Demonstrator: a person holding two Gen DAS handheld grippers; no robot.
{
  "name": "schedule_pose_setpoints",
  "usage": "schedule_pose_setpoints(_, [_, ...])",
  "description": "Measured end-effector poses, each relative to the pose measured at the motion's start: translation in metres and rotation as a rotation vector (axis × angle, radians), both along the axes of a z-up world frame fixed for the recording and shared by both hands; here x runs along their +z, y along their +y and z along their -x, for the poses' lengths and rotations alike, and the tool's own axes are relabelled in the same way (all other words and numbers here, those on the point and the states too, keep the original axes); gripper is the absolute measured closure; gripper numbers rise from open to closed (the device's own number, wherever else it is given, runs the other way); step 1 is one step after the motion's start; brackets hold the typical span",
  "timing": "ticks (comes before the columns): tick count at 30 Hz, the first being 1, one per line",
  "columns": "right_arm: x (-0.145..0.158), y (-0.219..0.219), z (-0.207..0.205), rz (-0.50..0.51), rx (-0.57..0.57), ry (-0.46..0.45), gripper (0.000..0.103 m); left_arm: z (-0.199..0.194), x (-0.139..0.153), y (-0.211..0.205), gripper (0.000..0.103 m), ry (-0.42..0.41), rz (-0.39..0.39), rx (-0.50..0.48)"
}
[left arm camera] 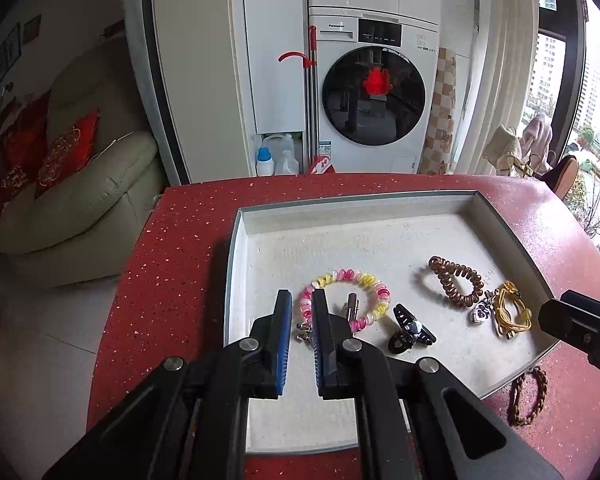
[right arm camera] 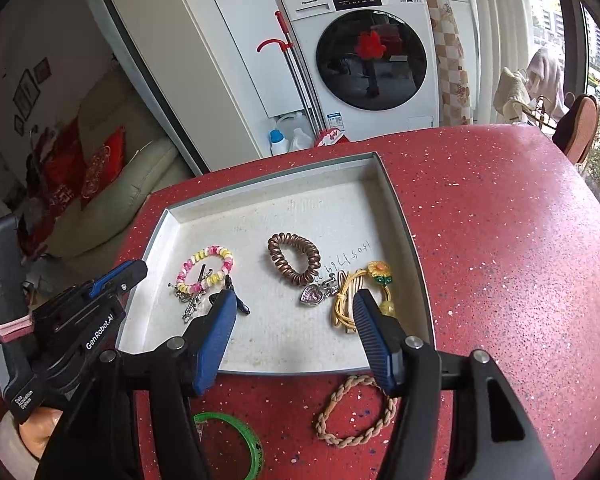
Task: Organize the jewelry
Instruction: 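Withdraw both open tools and move them toward the green bangle and braided bracelet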
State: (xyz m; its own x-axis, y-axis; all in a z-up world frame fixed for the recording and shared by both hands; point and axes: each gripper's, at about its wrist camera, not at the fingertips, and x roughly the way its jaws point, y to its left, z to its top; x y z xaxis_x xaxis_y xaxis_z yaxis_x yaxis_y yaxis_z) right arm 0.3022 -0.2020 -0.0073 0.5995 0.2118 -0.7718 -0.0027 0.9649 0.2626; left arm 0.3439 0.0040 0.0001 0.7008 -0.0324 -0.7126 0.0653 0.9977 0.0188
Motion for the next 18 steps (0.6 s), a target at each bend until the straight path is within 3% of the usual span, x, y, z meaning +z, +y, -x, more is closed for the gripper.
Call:
schedule_pose_setpoints(9, [0.011,-0.005,0.028,-0.026,-0.008,-0.02,0.028,0.026,0.015,0.003,0.074,-0.005,0.03,0.003])
schedule_pose_setpoints(10, [0.012,-0.006,0.031,-0.027,-0.007,-0.021,0.027,0.029,0.015,0.004,0.054,-0.001,0.033,0.004])
schedule_pose_setpoints(11, [0.012,-0.007,0.034,-0.027,-0.005,-0.021,0.027,0.032,0.016,0.005,0.0,0.007,0.035,0.01])
schedule_pose_setpoints(14, [0.013,-0.008,0.044,-0.026,-0.005,-0.021,0.025,0.047,0.021,0.01,0.0,-0.024,0.035,0.037])
schedule_pose_setpoints(18, [0.012,-0.01,0.058,-0.04,-0.006,-0.021,0.021,0.066,0.021,0.013,0.0,-0.002,0.041,0.025])
